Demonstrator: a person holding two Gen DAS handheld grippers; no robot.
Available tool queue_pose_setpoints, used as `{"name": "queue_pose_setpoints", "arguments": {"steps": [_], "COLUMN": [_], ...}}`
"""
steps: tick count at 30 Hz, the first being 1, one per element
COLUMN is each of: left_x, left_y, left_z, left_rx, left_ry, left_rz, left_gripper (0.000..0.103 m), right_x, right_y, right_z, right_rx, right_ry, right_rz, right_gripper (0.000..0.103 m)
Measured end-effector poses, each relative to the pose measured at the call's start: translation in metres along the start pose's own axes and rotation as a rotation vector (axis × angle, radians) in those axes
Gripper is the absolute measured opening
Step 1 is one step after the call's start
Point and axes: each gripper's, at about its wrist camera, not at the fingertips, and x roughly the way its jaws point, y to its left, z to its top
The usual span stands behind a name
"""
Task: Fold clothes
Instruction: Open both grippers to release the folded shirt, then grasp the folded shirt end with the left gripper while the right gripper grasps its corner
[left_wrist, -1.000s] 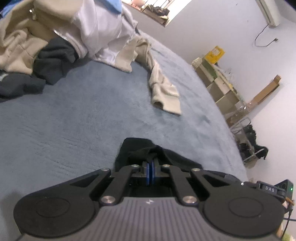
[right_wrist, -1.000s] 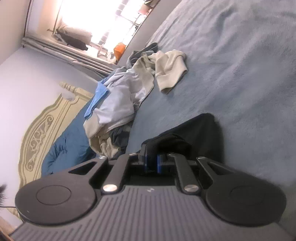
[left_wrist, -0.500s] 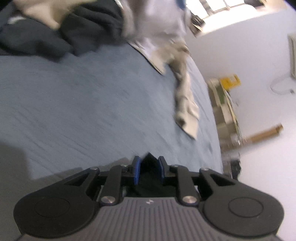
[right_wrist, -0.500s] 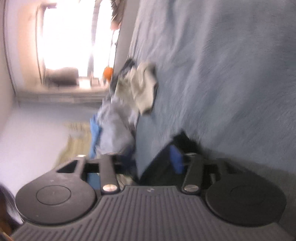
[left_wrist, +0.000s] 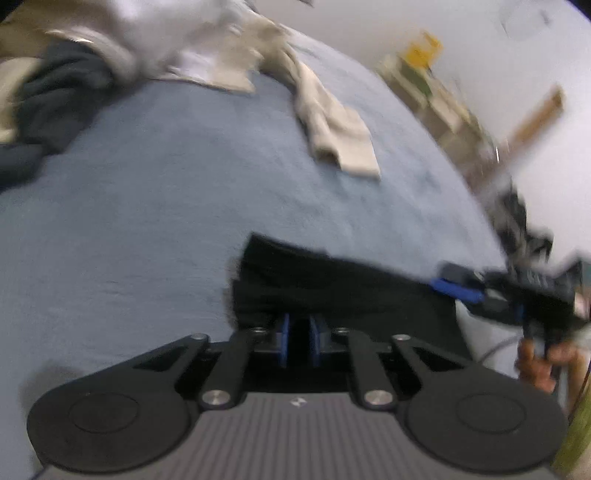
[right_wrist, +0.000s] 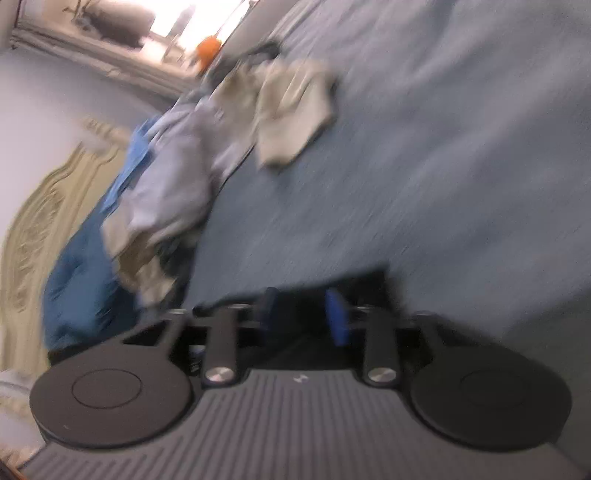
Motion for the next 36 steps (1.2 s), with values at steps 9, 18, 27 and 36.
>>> {"name": "queue_pose_setpoints", "arguments": {"steps": [9,18,27,36], "left_x": [-0.09,-0.093,-0.105,-0.122], "left_y": [0.008,-0.007,-0.019,-0.034], "left_z": [-0.067,-0.142,-0.148,-0.15], "left_rx": [0.022,0.147,0.351,0.555], "left_ry": [0.177,0.269,0.299,0.221], "left_rz": [-0.009,-0.054,-0.101,-0.099], "left_gripper": [0.043,0.043,0.041,0.005], "right_x": [-0.117,-0.121,-0.102,-0.125], "right_y": [0.101,0.066,0.071,0.087], "right_z": [-0.078,-0.174,-0.193,-0.178], "right_rx": [-0.526,-0.357,-0.498,-0.701], "right_ry": [0.191,0.381,0.381,0.396], "right_rz": [-0.075,-0.26,-0.251,-0.244], "right_gripper": [0.028,0.041,0.035,0.005]}}
